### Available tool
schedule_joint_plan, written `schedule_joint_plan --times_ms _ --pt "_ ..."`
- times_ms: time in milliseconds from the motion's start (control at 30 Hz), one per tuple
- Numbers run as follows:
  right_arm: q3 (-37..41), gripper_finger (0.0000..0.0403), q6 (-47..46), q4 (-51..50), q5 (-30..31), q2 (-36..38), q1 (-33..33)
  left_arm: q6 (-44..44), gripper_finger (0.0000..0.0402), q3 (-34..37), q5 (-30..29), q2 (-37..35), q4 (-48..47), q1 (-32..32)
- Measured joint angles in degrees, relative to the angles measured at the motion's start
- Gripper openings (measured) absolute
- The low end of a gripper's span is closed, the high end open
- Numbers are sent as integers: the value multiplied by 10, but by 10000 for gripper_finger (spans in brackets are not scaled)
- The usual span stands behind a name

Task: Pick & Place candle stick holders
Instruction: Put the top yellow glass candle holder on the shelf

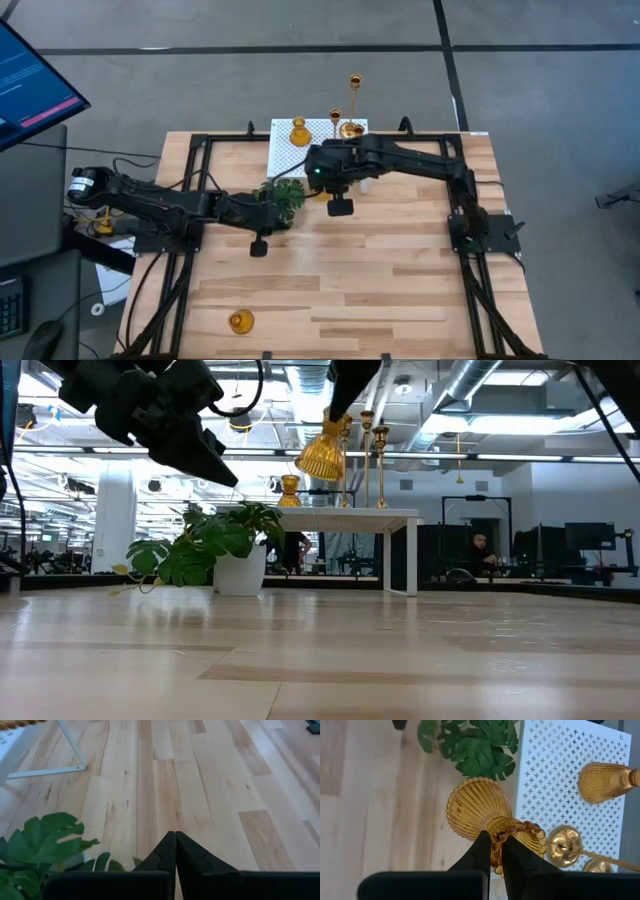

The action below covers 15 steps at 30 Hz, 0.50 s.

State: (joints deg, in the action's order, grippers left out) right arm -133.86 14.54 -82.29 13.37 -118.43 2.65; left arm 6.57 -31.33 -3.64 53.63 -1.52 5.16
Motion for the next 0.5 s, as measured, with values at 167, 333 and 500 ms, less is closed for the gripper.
schedule_joint_plan --times_ms 167,333,500 --pt "0 11 17 5 7 -12 16 24 4 0 -66 -9 -17 2" --pt "0 11 53 49 0 -18 24 40 4 0 -152 -56 -70 1" --pt "0 10 84 92 0 -18 35 48 4 1 -154 -141 -141 1"
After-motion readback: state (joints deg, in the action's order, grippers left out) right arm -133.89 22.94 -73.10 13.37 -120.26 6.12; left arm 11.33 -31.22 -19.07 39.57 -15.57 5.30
